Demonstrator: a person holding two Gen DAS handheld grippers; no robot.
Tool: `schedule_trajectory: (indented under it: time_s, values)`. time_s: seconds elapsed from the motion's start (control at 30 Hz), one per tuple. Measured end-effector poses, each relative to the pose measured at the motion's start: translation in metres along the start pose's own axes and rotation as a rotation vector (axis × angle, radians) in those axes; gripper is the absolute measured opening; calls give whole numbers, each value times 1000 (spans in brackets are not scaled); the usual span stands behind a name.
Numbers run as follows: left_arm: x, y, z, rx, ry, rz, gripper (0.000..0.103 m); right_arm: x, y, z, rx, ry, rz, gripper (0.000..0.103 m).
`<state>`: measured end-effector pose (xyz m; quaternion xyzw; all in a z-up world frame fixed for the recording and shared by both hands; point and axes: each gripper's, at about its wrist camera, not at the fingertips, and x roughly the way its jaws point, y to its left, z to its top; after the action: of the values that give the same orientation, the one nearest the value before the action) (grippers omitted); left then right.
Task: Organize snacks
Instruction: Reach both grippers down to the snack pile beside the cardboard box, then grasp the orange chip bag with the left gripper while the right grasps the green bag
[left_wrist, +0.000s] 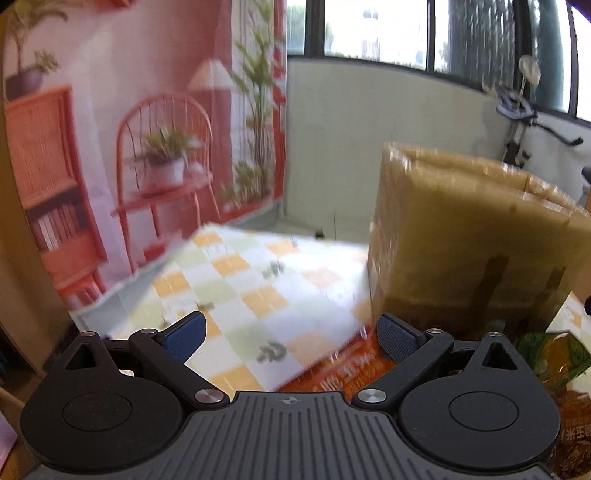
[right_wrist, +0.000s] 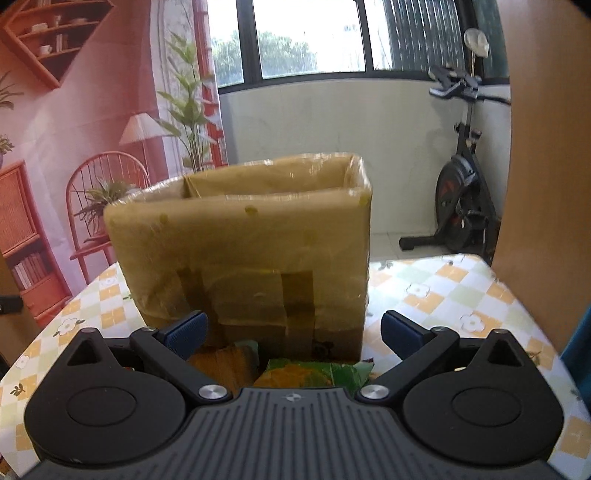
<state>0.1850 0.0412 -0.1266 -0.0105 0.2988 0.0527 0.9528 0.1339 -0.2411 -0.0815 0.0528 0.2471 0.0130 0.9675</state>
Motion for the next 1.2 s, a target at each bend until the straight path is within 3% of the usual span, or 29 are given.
schedule_trajectory:
  time_s: [0.23,0.4,0.7,0.83,1.2]
  values:
    - [44,3,-20,-158,129,-86,98,33,-5,-12,70,68,-4,99]
    - [65,1,-34,-260,203,-130,98,45,-8,-22,12,117,-36,97]
    - [83,-9,-38,-296,287,-120,98,69,-8,-27,15,193,0,94]
    - [86,-10,-41,-297,316,-122,98,82,-9,-32,36,248,-27,94]
    - [102,-12,-43,-305,336,-124,99,92,-11,-37,53,268,-55,97]
